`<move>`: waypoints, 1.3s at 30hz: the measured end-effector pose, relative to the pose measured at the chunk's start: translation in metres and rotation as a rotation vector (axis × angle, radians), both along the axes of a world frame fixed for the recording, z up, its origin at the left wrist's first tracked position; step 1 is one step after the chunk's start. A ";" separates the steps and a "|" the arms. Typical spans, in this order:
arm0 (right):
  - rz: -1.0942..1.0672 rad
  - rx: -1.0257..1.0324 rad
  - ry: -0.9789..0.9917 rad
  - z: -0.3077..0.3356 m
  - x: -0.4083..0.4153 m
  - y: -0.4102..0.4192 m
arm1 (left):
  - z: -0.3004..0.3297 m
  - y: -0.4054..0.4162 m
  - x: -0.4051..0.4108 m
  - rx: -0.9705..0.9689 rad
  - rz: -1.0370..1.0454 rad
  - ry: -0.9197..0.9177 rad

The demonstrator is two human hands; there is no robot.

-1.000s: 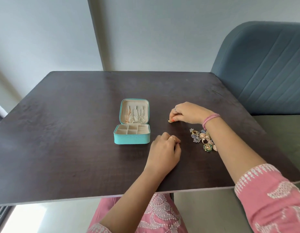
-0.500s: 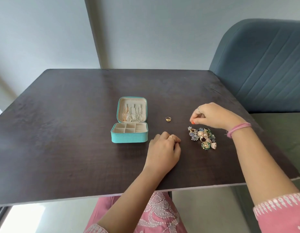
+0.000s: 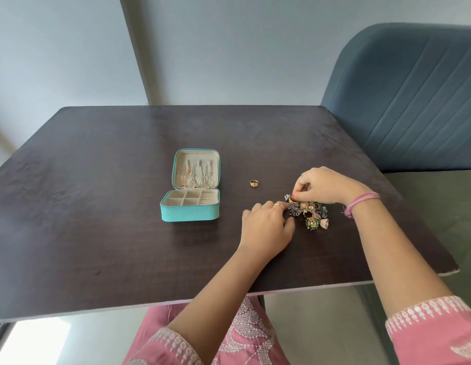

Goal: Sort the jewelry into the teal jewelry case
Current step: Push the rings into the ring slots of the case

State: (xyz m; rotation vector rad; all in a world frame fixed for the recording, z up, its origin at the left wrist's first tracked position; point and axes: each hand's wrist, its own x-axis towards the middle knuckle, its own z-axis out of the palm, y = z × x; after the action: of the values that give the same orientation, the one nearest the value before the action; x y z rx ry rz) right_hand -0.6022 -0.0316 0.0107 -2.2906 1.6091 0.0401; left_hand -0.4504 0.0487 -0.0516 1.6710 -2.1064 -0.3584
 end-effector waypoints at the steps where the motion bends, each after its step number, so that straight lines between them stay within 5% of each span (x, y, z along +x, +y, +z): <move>1: -0.004 0.009 -0.003 -0.001 0.000 0.000 | 0.000 0.000 -0.001 0.005 0.002 -0.002; 6: -0.004 0.008 -0.158 -0.008 -0.013 0.002 | 0.003 -0.001 0.001 0.074 0.023 0.147; 13: 0.028 -0.248 -0.553 -0.018 -0.013 0.020 | 0.022 -0.002 0.000 0.168 0.093 0.882; 23: 0.080 -0.413 -0.681 -0.016 0.009 0.035 | 0.026 -0.001 -0.002 0.106 0.192 1.197; 29: 0.060 -0.279 -0.709 -0.004 0.008 0.035 | 0.018 0.001 0.010 0.027 0.172 1.106; 39: 0.154 0.040 -0.620 0.013 0.015 0.027 | 0.013 0.003 0.036 -0.263 0.131 0.565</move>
State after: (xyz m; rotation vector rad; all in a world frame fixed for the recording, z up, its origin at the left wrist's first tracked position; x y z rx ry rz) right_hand -0.5875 -0.0050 0.0234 -2.0966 1.1005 -0.5397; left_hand -0.4143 0.0520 -0.0383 1.3479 -1.5477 -0.4308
